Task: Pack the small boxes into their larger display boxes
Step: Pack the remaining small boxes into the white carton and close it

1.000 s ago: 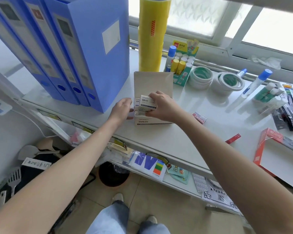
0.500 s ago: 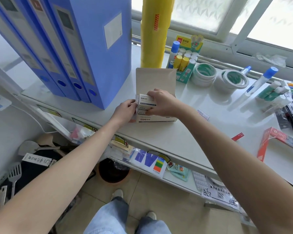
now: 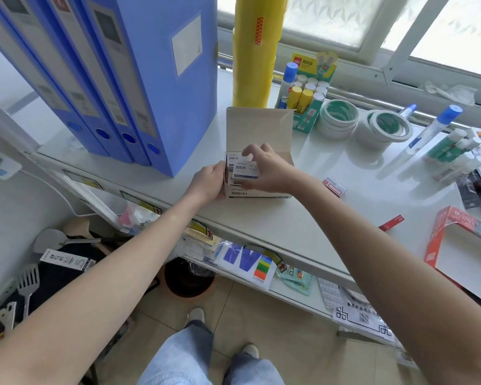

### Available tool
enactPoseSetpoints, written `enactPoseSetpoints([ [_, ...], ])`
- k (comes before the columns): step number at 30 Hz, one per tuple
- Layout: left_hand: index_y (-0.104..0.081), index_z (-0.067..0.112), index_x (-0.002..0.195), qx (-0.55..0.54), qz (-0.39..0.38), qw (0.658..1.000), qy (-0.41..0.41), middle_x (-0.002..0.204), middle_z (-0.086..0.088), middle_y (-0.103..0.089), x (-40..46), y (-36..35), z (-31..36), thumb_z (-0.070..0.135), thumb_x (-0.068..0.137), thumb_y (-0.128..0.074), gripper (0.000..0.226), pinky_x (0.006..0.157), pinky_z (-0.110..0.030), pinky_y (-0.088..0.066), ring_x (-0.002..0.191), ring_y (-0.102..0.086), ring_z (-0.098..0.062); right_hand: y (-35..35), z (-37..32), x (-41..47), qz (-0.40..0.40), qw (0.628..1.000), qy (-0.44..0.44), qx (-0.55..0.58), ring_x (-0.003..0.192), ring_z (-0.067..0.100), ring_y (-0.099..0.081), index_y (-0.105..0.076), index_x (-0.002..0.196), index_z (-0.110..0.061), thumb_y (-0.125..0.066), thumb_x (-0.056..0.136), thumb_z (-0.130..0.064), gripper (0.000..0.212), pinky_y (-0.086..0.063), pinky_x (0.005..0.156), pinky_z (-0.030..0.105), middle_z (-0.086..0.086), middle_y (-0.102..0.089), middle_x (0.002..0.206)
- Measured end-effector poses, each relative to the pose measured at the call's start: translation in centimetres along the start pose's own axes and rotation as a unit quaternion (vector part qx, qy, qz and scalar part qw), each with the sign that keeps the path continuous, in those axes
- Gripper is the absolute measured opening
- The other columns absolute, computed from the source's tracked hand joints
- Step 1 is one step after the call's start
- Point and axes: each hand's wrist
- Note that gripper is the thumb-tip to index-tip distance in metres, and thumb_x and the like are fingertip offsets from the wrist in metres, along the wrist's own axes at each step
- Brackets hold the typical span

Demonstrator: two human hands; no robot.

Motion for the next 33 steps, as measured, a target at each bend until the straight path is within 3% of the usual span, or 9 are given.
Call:
enactPoseSetpoints([
  [3,-0.061,0.012,0.116,0.0,0.002,1.0,0.009,0.111,-0.009,-0.065,0.0,0.0,0.0,0.033,0.099,-0.02,0.049,0.057,-0.013,-0.043,0.096,-0.059,-0.021,-0.1,0.1,-0.4,0.011,0.999,-0.002,0.044,0.105,0.024,-0.049,-0.03,0.132,-0.014,-0.077,0.074,-0.025,0.076,-0.046,0.097,0.036,0.012,-0.038,0.126],
  [8,-0.064,0.009,0.109,0.003,-0.001,1.0,0.011,0.111,-0.011,-0.066,-0.1,0.2,-0.2,0.035,0.094,-0.025,0.049,0.08,-0.03,-0.05,0.105,-0.059,-0.028,-0.3,0.6,-0.5,0.032,0.996,-0.023,0.078,0.109,0.021,-0.047,-0.026,0.136,-0.013,-0.073,0.078,-0.029,0.077,-0.04,0.092,0.029,0.012,-0.041,0.132],
  [13,-0.065,0.013,0.105,0.006,-0.012,1.0,0.004,0.109,-0.01,-0.068,-0.3,0.3,-0.2,0.033,0.094,-0.029,0.043,0.086,-0.038,-0.053,0.101,-0.063,-0.028,-0.3,1.2,-0.3,0.054,0.99,-0.075,0.103,0.084,0.024,-0.059,-0.034,0.123,-0.01,-0.062,0.085,-0.032,0.052,-0.049,0.069,0.035,0.011,-0.065,0.099],
  [18,-0.065,0.015,0.109,-0.007,-0.017,1.0,0.001,0.11,-0.008,-0.068,-0.4,0.2,-0.1,0.031,0.096,-0.029,0.042,0.072,-0.029,-0.055,0.099,-0.065,-0.027,-0.7,1.3,0.1,0.069,0.988,-0.095,0.1,0.095,0.029,-0.064,-0.043,0.117,-0.012,-0.06,0.087,-0.031,0.039,-0.055,0.082,0.045,0.013,-0.069,0.105],
  [22,-0.066,0.016,0.11,-0.011,-0.013,1.0,-0.001,0.112,-0.008,-0.068,-0.3,0.1,-0.2,0.031,0.096,-0.028,0.043,0.082,-0.034,-0.056,0.101,-0.064,-0.026,-1.3,1.3,0.4,0.083,0.985,-0.107,0.104,0.095,0.032,-0.065,-0.046,0.113,-0.009,-0.061,0.086,-0.033,0.038,-0.053,0.086,0.044,0.017,-0.067,0.108],
  [25,-0.065,0.015,0.109,0.005,-0.011,1.0,-0.004,0.105,-0.004,-0.067,-0.5,-0.1,-0.1,0.032,0.097,-0.028,0.043,0.076,-0.02,-0.053,0.096,-0.061,-0.022,-2.0,1.1,0.6,0.098,0.983,-0.117,0.098,0.099,0.034,-0.062,-0.048,0.112,-0.007,-0.061,0.087,-0.035,0.04,-0.05,0.081,0.036,0.018,-0.065,0.111],
  [29,-0.063,0.016,0.112,0.031,-0.008,0.999,-0.019,0.109,-0.011,-0.067,-0.6,0.0,0.1,0.032,0.097,-0.034,0.037,0.09,-0.04,-0.053,0.101,-0.062,-0.028,-2.4,0.7,0.7,0.124,0.981,-0.122,0.083,0.098,0.035,-0.061,-0.053,0.109,-0.004,-0.06,0.087,-0.035,0.039,-0.047,0.076,0.035,0.017,-0.065,0.108],
  [31,-0.062,0.013,0.114,0.046,-0.013,0.999,-0.02,0.11,-0.011,-0.066,-0.6,0.0,0.2,0.031,0.097,-0.034,0.038,0.089,-0.04,-0.053,0.101,-0.061,-0.028,-2.2,0.8,0.7,0.118,0.982,-0.129,0.074,0.091,0.032,-0.061,-0.061,0.1,-0.003,-0.058,0.088,-0.037,0.037,-0.044,0.07,0.031,0.014,-0.067,0.098],
  [33,-0.06,0.011,0.116,0.054,-0.019,0.998,-0.029,0.11,-0.01,-0.065,-0.5,0.0,0.1,0.03,0.098,-0.03,0.04,0.079,-0.034,-0.052,0.099,-0.06,-0.026,-1.8,1.0,0.4,0.111,0.983,-0.132,0.062,0.073,0.031,-0.053,-0.063,0.075,0.0,-0.054,0.089,-0.032,0.037,-0.037,0.058,0.029,0.012,-0.059,0.072],
])
Point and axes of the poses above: each hand's wrist, its own x-axis towards the middle knuckle, its own y-axis out of the back of the hand, z = x × y
